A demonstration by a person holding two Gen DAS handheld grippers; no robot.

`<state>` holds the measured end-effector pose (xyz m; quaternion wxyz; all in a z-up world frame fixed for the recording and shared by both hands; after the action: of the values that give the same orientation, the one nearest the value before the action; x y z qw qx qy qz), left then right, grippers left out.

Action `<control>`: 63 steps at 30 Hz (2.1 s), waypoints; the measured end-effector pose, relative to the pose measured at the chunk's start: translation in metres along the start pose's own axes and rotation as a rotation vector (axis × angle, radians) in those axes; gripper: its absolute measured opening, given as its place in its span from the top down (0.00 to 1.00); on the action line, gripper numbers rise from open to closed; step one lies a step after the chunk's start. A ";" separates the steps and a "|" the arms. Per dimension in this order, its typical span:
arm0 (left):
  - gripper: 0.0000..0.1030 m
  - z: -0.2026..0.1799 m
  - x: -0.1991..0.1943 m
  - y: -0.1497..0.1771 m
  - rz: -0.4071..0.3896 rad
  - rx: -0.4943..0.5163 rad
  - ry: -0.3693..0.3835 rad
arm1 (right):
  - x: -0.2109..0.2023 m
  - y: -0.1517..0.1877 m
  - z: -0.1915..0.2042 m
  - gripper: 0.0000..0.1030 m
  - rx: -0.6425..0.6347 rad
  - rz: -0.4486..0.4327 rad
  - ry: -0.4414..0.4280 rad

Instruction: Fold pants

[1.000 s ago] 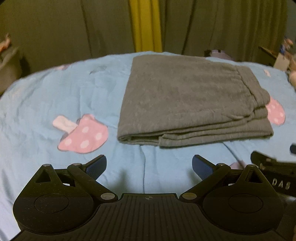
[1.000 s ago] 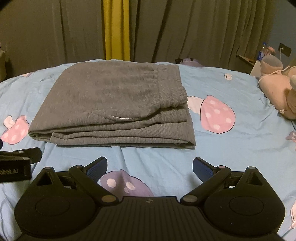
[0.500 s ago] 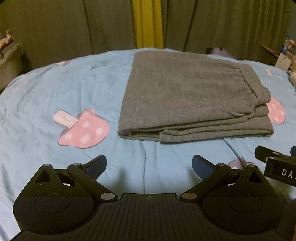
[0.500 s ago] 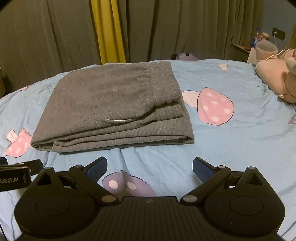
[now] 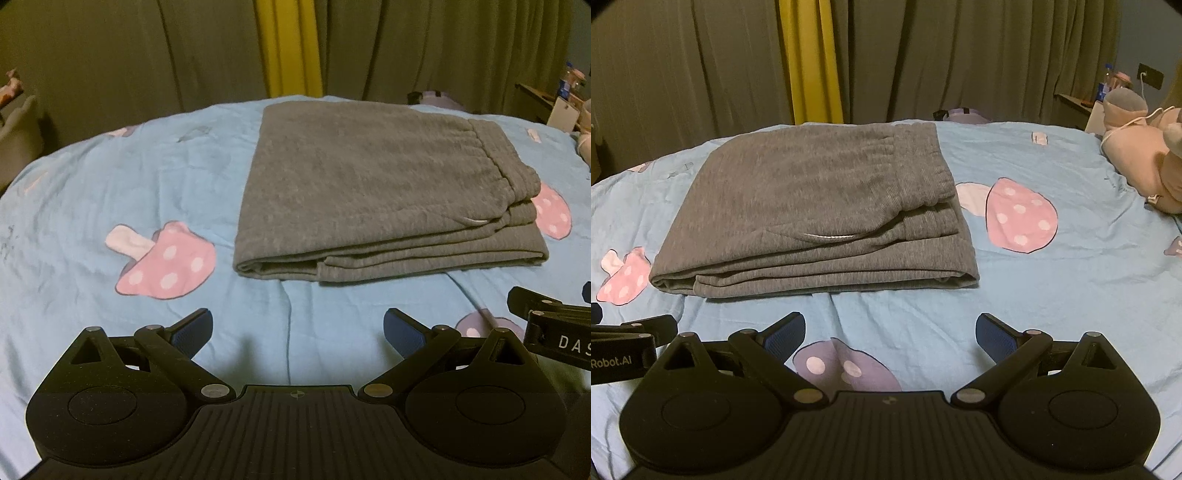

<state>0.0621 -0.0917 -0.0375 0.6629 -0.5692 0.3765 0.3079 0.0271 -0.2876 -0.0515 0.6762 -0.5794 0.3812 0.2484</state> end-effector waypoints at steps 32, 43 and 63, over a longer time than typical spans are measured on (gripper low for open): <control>0.01 0.000 0.000 0.001 0.001 0.001 0.002 | 0.000 0.000 0.001 0.04 -0.017 -0.009 0.014; 0.01 0.001 0.000 0.001 0.001 0.000 0.004 | 0.000 0.000 0.001 0.04 -0.021 -0.009 0.017; 0.01 0.001 0.000 0.001 0.001 0.004 0.003 | 0.000 0.000 0.002 0.04 -0.022 -0.010 0.018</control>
<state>0.0612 -0.0909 -0.0384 0.6632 -0.5685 0.3784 0.3064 0.0274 -0.2859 -0.0509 0.6675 -0.5909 0.3819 0.2439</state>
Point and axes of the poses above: each gripper's, at about its wrist camera, not at the fingertips, and x roughly the way its jaws point, z to its left, y to its underside, the point moved 8 cm from there along x, roughly the way its jaws point, and after that the axes turned 7 degrees about z, right-handed, at the moved point
